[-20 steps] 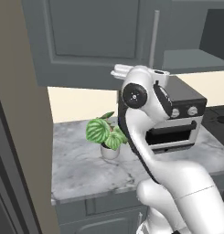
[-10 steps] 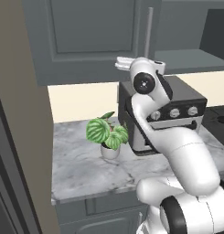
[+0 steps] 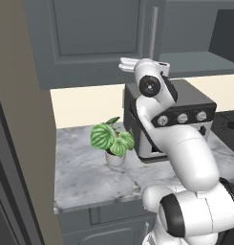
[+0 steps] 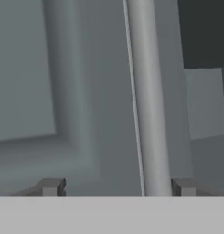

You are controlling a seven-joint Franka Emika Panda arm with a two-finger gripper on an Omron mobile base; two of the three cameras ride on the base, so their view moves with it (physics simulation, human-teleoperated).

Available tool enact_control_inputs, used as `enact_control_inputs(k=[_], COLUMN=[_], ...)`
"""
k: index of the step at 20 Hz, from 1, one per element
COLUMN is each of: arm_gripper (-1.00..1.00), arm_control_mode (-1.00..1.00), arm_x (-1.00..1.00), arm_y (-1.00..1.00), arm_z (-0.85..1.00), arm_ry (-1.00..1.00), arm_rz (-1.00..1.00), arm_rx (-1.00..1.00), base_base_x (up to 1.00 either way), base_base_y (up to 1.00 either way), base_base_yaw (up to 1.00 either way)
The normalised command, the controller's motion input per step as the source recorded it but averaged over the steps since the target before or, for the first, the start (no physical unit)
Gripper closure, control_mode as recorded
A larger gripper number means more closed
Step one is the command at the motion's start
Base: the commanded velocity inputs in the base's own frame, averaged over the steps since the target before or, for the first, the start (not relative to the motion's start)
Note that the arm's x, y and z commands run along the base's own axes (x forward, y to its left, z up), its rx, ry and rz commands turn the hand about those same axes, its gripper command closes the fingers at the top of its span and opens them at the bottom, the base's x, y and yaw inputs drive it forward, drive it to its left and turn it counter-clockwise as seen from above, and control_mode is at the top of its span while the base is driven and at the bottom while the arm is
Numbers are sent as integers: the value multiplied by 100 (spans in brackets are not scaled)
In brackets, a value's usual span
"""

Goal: Open the cabinet and move the ladle to the pot. Then close the cabinet.

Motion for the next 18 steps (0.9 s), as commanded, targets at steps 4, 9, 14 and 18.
enact_control_inputs(k=[4,9,14,18], arm_gripper=[-100,-100,-100,-100], arm_control_mode=[-100,-100,-100,-100], arm_x=[55,-61,-100,-100], arm_y=[-14,-42,-44,-33], arm_z=[4,39,57,63], arm_ry=[0,0,0,0], arm_rz=[0,0,0,0], arm_rx=[4,8,9,8], base_base_x=[0,0,0,0], base_base_y=[0,0,0,0], base_base_yaw=[0,0,0,0])
